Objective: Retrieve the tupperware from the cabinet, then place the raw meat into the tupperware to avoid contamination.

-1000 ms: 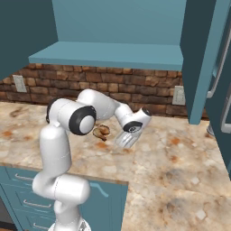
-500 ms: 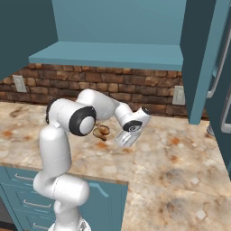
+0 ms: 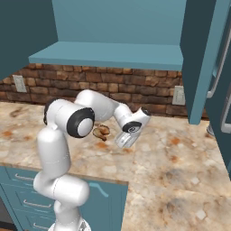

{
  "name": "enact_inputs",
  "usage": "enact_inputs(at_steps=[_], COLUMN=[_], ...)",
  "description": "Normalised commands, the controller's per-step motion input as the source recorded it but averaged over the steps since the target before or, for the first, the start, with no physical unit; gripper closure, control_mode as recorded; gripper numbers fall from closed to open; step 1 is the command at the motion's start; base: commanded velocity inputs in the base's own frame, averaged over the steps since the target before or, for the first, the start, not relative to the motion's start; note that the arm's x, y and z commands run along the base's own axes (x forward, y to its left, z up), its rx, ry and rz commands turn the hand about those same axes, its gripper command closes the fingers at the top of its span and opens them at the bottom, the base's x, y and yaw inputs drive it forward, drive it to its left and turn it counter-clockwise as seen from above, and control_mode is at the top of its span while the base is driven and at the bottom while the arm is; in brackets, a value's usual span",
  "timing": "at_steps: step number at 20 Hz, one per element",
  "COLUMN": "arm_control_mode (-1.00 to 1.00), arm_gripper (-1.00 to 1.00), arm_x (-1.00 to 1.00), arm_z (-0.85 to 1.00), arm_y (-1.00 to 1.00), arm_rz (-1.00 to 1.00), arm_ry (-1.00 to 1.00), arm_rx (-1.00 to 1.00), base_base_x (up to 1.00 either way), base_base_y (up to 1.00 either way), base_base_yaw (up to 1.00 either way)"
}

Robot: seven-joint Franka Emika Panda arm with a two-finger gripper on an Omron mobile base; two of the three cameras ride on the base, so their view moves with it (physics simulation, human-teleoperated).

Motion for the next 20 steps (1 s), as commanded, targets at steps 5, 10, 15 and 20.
enact_inputs(at_steps=[5, 10, 15, 20], arm_control_mode=[-1.00, -1.00, -1.00, -1.00], arm_gripper=[-1.00, -1.00, -1.00, -1.00], arm_x=[-0.14, -0.10, -0.26, -0.32], arm_z=[0.48, 0.54, 0.36, 0.28], arm_y=[0.01, 0.09, 0.17, 0.23], arm_rz=[0.00, 0.00, -0.02, -0.09], arm_ry=[0.00, 0.00, 0.00, 0.01], arm_rx=[0.00, 0.00, 0.00, 0.00], base_base_x=[0.00, 0.00, 0.00, 0.00], base_base_y=[0.00, 0.00, 0.00, 0.00], base_base_yaw=[0.00, 0.00, 0.00, 0.00])
